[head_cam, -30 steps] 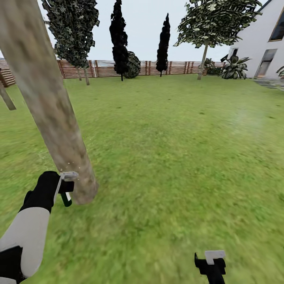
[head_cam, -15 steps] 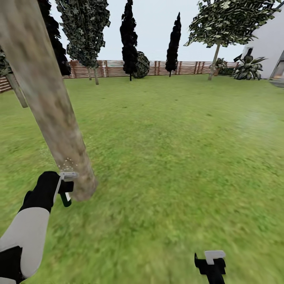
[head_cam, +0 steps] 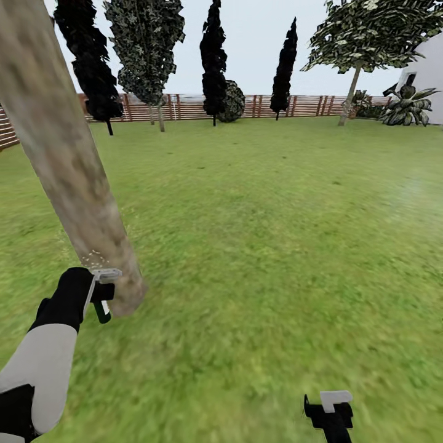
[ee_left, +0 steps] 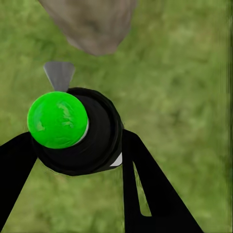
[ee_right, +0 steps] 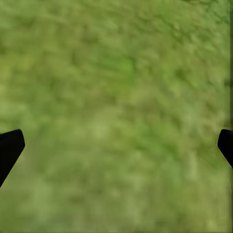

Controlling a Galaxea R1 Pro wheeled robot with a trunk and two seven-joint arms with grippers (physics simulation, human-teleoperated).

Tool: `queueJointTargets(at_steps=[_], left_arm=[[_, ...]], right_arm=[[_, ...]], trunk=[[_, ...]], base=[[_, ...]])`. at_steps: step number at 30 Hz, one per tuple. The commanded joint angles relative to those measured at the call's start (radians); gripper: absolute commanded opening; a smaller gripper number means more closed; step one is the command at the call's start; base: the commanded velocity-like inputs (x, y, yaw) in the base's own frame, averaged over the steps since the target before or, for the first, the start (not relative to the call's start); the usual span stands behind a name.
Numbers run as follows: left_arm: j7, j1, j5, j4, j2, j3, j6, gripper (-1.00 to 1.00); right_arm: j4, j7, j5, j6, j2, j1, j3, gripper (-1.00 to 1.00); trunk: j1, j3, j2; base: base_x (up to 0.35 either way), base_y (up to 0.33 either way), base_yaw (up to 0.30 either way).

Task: In the garden, pick up the pesticide atomizer on the floor and spray pesticide onto both trees until each tree trunk is fully covered.

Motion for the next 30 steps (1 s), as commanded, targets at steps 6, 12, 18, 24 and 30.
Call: queueJointTargets(at_steps=[6,12,18,24,30], left_arm=[[-0.010,-0.002,-0.011,-0.001,0.000,0.002,0.003,-1.00],[-0.010,0.001,-0.011,-0.001,0.000,0.002,0.003,-1.00],[-0.010,0.007,-0.011,0.000,0.013,0.002,0.002,-1.00],[-0.010,0.009,-0.011,0.000,0.001,0.001,0.002,-1.00],[-0.010,0.009,-0.011,0.000,0.002,0.002,0.002,-1.00]], right_arm=[[0.000,-0.001,-0.010,-0.002,0.001,0.000,0.009,1.00],[0.000,-0.001,-0.011,-0.003,0.001,0.000,0.009,1.00],[0.000,-0.001,-0.010,-0.002,0.001,0.000,0.009,1.00],[0.000,-0.001,-0.010,-0.002,0.001,0.000,0.009,1.00],[0.000,-0.001,-0.010,-0.003,0.001,0.000,0.009,1.00]], trunk=[[0.000,-0.001,0.000],[0.000,-0.001,0.000],[0.000,-0.001,0.000],[0.000,-0.001,0.000],[0.000,-0.001,0.000]], base=[[0.186,-0.238,0.000],[0.172,-0.237,0.247],[0.165,-0.237,0.277],[0.170,-0.237,0.078],[0.166,-0.238,0.001]])
